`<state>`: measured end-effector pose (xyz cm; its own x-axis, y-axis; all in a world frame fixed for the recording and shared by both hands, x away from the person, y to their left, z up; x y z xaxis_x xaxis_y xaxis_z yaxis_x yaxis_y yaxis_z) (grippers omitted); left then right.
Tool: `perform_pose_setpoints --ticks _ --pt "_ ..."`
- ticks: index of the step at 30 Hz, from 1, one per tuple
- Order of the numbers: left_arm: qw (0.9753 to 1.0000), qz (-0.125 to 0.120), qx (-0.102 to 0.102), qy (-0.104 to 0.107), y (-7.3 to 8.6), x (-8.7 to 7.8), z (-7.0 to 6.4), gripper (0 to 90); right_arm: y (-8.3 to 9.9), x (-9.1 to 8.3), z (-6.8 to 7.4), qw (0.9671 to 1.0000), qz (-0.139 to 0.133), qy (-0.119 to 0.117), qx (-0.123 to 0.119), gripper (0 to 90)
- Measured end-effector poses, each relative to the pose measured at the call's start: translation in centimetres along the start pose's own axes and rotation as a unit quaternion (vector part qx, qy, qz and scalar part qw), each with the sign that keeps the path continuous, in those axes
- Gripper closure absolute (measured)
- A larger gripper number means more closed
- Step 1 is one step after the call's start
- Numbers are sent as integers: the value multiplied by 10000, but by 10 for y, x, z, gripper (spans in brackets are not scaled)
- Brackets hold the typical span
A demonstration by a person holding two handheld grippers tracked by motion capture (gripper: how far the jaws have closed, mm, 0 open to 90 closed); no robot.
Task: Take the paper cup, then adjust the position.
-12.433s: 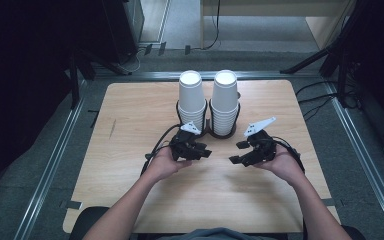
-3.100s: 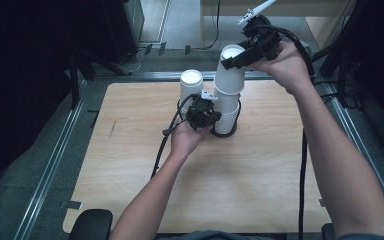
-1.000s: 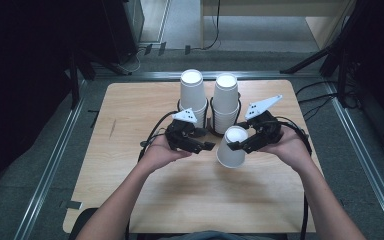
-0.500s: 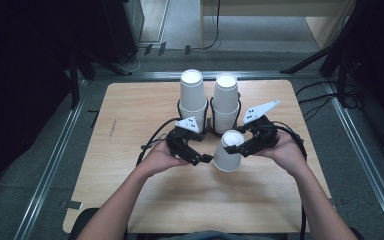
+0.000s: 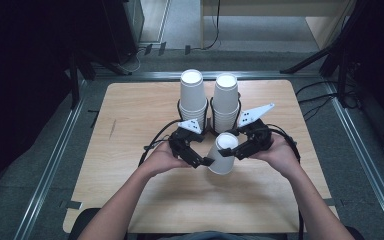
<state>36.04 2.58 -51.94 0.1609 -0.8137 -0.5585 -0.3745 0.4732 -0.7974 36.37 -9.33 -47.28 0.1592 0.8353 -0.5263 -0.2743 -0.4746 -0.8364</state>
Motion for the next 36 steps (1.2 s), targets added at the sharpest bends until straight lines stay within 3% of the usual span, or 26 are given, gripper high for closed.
perform_pose_setpoints --ticks 19,27,31,32,33,36 --pt "9997 -146 82 193 -2 12 -9 0 -16 2 6 9992 -391 -94 -55 269" --pt "9995 -173 196 200 -3 15 -12 2 -22 3 11 9981 -576 -240 -7 269" --pt "9989 -288 306 222 -5 13 -14 98 -24 1 11 9968 -712 -350 136 269" --pt "9981 -290 514 195 -5 12 -15 114 -24 1 11 9966 -723 -365 143 270" --pt "9981 -290 514 195 -5 12 -15 125 -24 1 11 9966 -723 -365 143 270" --pt "9980 -118 568 239 -4 11 -15 147 -21 1 10 9966 -667 -421 238 261"
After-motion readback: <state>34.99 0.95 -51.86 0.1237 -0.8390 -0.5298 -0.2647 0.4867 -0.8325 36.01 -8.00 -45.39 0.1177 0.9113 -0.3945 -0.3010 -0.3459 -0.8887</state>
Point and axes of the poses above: each handheld gripper's, and its own axes: x roughly forward along the jaws, y roughly out of its underside, z roughly to its left, the point moved 8 cm from there along x, roughly forward along the jaws, and after that the axes turned 7 degrees about -z, right-handed, at the moved point
